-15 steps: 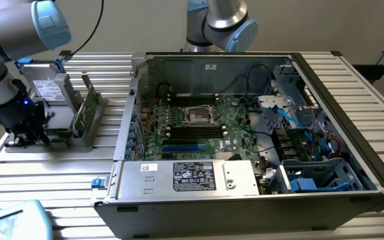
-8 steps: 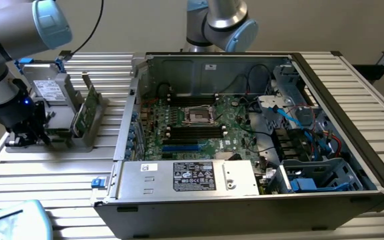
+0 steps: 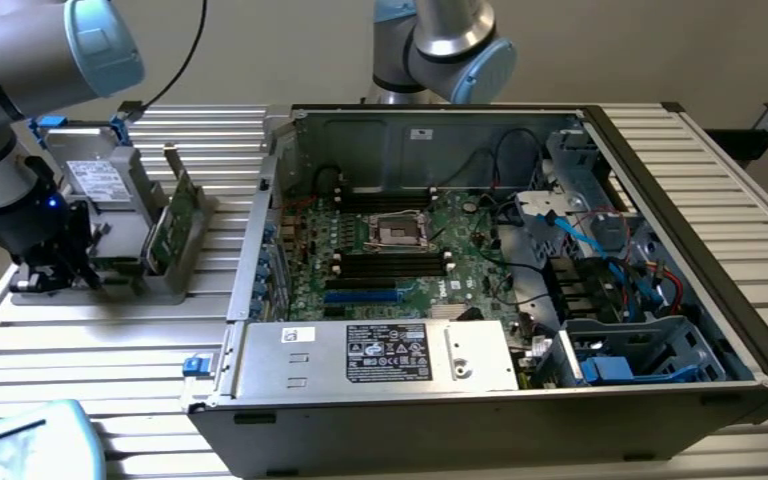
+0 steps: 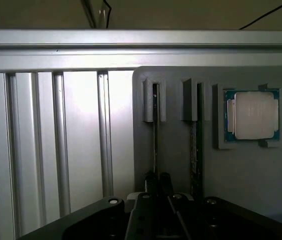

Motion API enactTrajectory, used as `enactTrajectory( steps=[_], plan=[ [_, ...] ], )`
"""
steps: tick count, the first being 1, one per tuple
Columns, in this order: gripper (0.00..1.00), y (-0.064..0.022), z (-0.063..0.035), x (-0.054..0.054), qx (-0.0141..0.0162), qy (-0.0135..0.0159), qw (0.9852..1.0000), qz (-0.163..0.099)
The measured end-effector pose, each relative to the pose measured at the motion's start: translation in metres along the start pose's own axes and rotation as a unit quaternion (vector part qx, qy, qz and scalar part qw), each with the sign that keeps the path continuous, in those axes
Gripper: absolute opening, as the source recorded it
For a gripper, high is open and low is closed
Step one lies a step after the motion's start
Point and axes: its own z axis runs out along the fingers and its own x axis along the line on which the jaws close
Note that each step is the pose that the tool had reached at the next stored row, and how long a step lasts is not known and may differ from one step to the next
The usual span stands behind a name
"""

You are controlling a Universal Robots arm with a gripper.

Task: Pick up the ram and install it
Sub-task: 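Pick up the ram and move it above insertion slot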

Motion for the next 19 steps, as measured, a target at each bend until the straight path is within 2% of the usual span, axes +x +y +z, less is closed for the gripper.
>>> enactTrajectory(
  steps=[13, 19],
  plan=[
    [0.14, 0.0003, -0.0067, -0.001, 0.0000, 0.0000, 1.0000, 0.000],
    [0.14, 0.0006, -0.0124, -0.001, 0.0000, 0.0013, 1.0000, 0.000]
  ],
)
